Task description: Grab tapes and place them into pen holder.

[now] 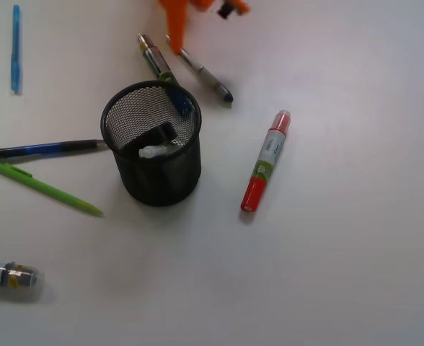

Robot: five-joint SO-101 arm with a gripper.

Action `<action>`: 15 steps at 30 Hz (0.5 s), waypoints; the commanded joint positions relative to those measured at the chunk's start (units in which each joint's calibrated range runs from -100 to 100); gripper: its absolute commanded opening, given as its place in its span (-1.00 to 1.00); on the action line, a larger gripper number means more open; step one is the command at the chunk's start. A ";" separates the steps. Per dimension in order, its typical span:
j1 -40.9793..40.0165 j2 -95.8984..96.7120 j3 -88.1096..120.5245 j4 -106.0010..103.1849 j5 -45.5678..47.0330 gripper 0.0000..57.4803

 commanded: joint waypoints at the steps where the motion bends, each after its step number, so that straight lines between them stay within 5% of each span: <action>1: -1.27 -0.81 -0.04 1.60 -1.03 -0.99; 15: -0.97 -0.81 -0.13 1.86 -1.27 -0.99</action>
